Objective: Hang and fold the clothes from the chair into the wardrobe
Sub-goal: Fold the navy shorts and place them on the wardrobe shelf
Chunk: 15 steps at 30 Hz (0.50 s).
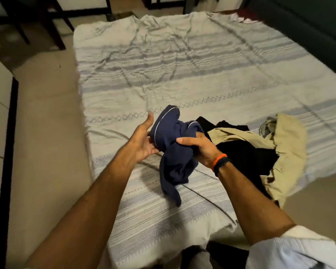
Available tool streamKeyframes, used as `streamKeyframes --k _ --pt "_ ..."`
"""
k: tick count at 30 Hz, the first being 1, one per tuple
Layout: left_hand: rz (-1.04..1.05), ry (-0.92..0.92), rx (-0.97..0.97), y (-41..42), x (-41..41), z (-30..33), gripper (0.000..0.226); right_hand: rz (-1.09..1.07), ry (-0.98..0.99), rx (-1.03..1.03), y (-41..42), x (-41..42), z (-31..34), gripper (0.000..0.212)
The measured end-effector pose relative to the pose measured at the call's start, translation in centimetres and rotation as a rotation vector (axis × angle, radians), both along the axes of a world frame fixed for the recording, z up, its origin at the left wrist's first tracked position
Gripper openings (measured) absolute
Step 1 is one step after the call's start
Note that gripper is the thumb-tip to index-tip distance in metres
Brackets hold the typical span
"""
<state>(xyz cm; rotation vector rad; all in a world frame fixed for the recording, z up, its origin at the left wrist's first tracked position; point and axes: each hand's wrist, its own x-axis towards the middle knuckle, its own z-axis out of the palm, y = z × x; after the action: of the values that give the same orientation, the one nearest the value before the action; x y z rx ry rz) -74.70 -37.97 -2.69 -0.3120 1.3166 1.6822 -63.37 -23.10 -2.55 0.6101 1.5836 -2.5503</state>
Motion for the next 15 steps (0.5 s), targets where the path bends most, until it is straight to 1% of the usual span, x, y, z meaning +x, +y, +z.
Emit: streamKeyframes --k 2,3,5,7,9,11,12,14,15 --pt "-0.129 0.140 -0.069 0.2 0.5 1.2 0.054 0.017 -0.001 0.039 -0.3 1.0 0.5 0.026" --pt "-0.143 0.182 -0.090 0.3 0.8 1.5 0.046 0.014 -0.001 0.046 -0.4 1.3 0.8 0.032" --pt "-0.120 0.294 -0.162 0.8 1.1 2.0 0.035 -0.050 -0.049 0.100 -0.8 1.9 1.3 0.048" --pt "-0.078 0.365 -0.177 1.2 1.7 2.2 0.032 -0.155 -0.120 0.164 -1.2 2.5 1.9 0.054" --pt "-0.040 0.375 -0.111 1.8 2.4 2.6 0.038 -0.242 -0.176 0.174 -1.4 3.0 1.8 0.057" --pt "-0.020 0.362 -0.035 2.4 2.8 2.9 0.046 -0.274 -0.179 0.104 -1.5 3.6 1.6 0.061" --pt "-0.045 0.378 -0.022 2.8 3.1 3.2 0.050 -0.288 -0.135 0.030 -1.4 4.0 1.6 0.063" --pt "-0.166 0.438 -0.025 3.1 3.5 3.6 0.057 -0.339 -0.007 -0.092 -0.9 4.8 1.8 0.058" --pt "-0.236 0.455 -0.023 3.1 3.6 3.9 0.062 -0.384 0.040 -0.103 -0.6 5.2 2.2 0.056"
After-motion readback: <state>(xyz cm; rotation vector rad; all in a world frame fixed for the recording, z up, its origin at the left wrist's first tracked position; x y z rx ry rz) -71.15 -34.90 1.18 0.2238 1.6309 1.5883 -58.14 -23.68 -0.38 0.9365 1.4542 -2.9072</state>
